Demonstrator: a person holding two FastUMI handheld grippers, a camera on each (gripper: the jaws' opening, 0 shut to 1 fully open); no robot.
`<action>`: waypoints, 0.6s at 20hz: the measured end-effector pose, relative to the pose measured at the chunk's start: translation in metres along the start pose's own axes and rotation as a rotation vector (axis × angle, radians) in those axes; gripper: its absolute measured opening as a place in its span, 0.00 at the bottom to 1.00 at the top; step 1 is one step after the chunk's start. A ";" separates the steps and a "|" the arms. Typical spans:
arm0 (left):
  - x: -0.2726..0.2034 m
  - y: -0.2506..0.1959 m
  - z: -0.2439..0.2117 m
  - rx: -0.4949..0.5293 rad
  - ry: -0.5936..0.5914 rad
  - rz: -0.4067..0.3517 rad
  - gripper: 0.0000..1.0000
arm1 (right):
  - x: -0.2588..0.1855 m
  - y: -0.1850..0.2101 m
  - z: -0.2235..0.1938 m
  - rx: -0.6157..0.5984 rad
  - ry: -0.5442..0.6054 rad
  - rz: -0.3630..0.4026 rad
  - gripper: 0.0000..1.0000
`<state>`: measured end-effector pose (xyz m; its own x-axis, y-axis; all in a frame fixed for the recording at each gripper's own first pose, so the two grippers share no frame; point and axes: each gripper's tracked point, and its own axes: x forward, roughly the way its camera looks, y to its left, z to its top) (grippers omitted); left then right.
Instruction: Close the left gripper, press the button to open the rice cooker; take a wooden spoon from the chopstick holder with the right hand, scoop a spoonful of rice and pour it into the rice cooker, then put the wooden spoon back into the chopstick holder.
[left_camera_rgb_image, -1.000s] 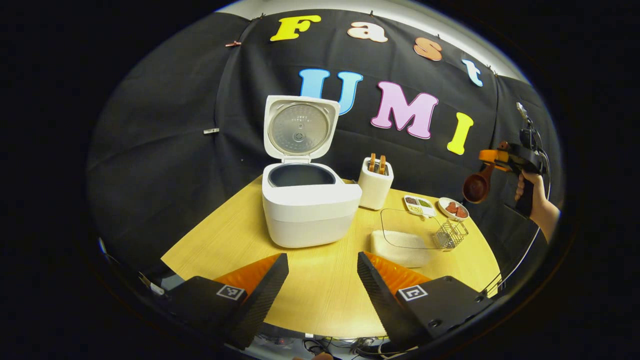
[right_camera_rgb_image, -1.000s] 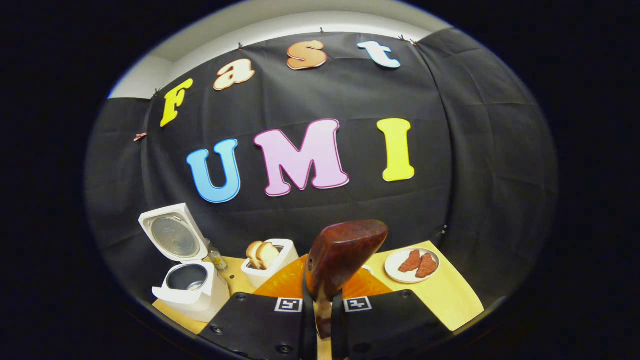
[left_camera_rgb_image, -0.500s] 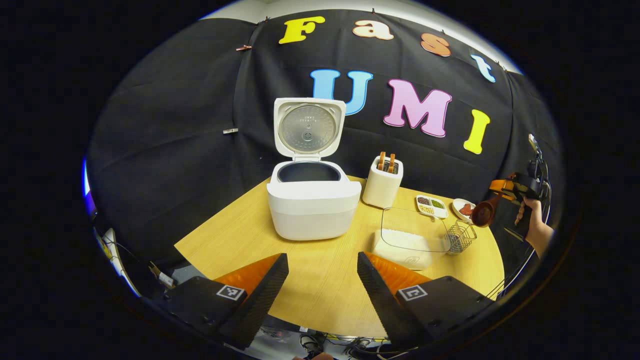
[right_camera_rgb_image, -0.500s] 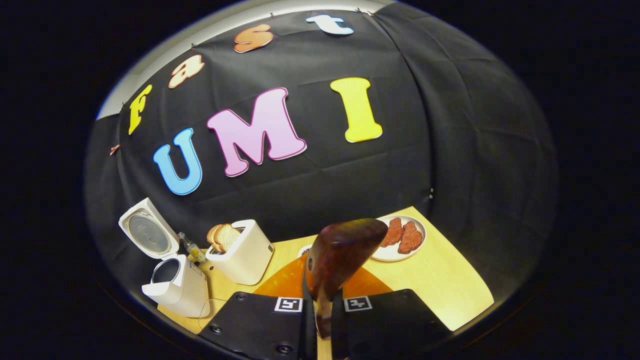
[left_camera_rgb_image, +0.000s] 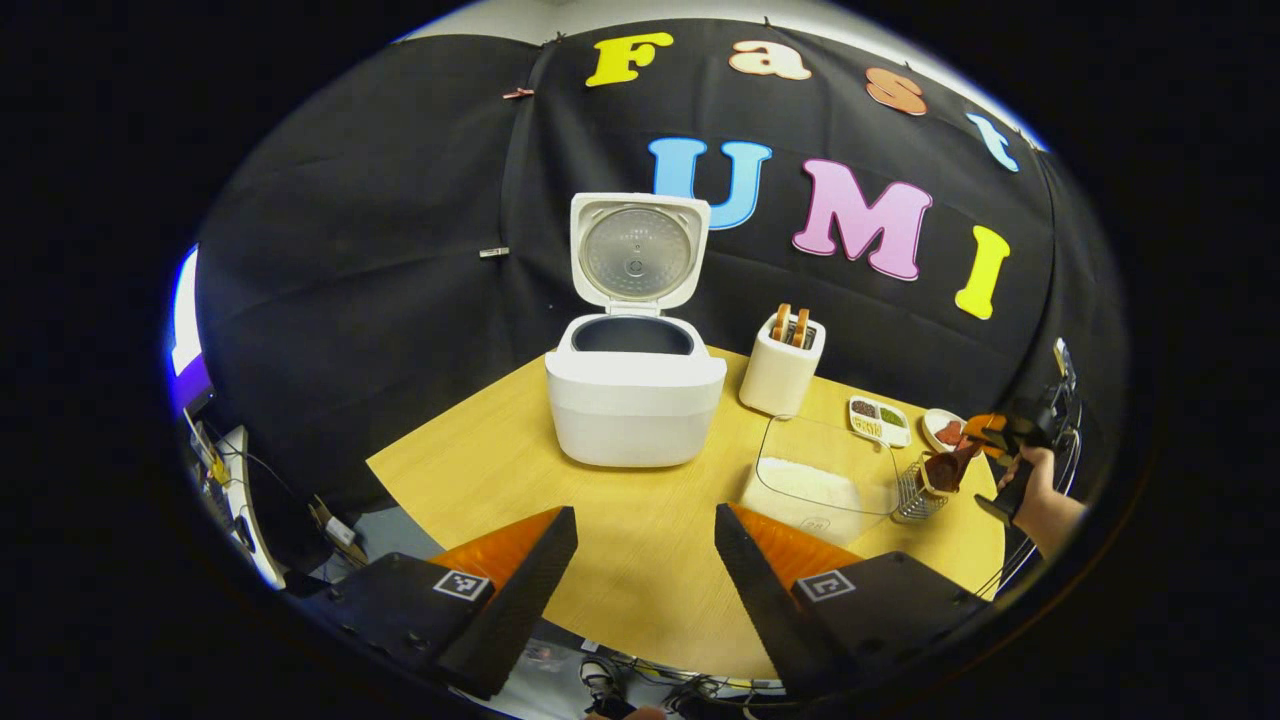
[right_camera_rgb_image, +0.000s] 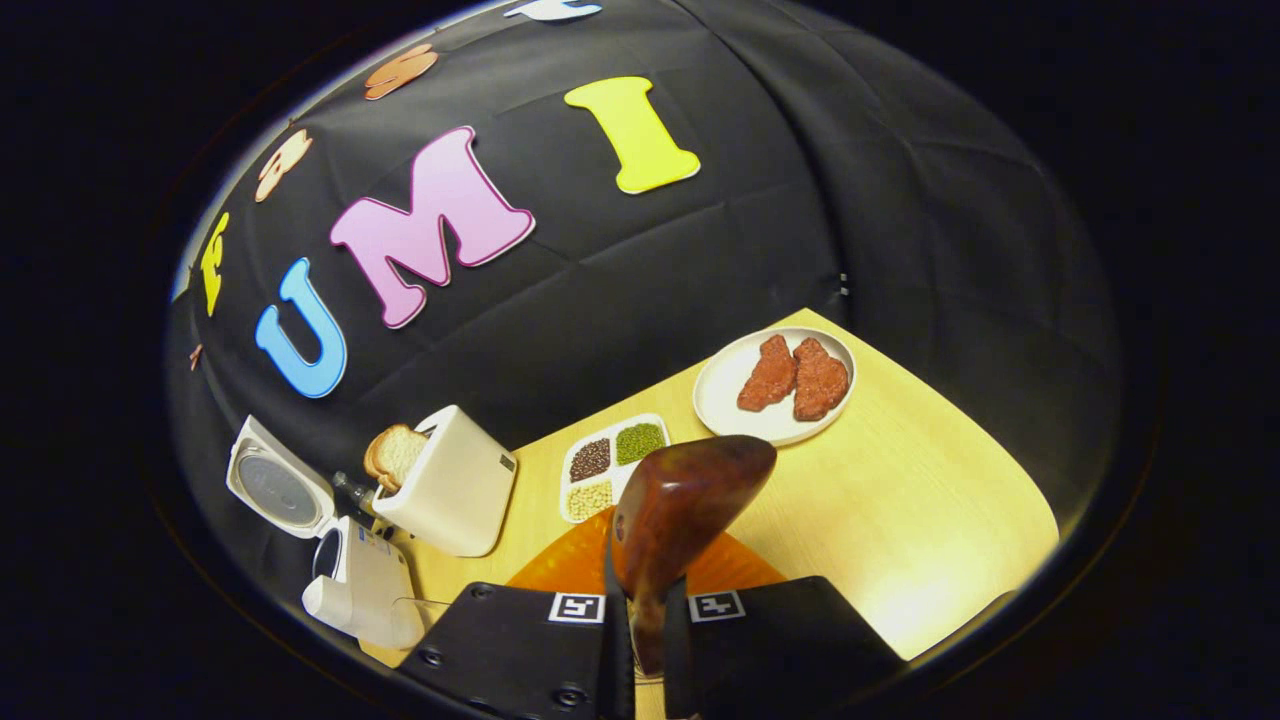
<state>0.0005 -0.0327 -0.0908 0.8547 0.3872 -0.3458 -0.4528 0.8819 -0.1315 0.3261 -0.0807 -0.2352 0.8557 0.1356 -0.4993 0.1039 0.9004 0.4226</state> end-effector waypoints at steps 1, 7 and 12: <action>0.000 0.000 0.000 -0.010 0.001 0.007 0.96 | 0.003 -0.002 -0.003 0.012 0.007 -0.011 0.16; -0.001 0.001 0.002 -0.008 0.001 0.025 0.96 | 0.011 -0.011 -0.018 -0.001 0.025 -0.024 0.19; 0.006 -0.002 0.009 -0.007 -0.003 0.002 0.96 | 0.002 -0.006 -0.015 -0.015 0.007 -0.011 0.61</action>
<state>0.0088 -0.0296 -0.0845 0.8545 0.3903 -0.3429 -0.4566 0.8790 -0.1375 0.3192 -0.0798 -0.2500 0.8510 0.1283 -0.5093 0.1061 0.9077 0.4059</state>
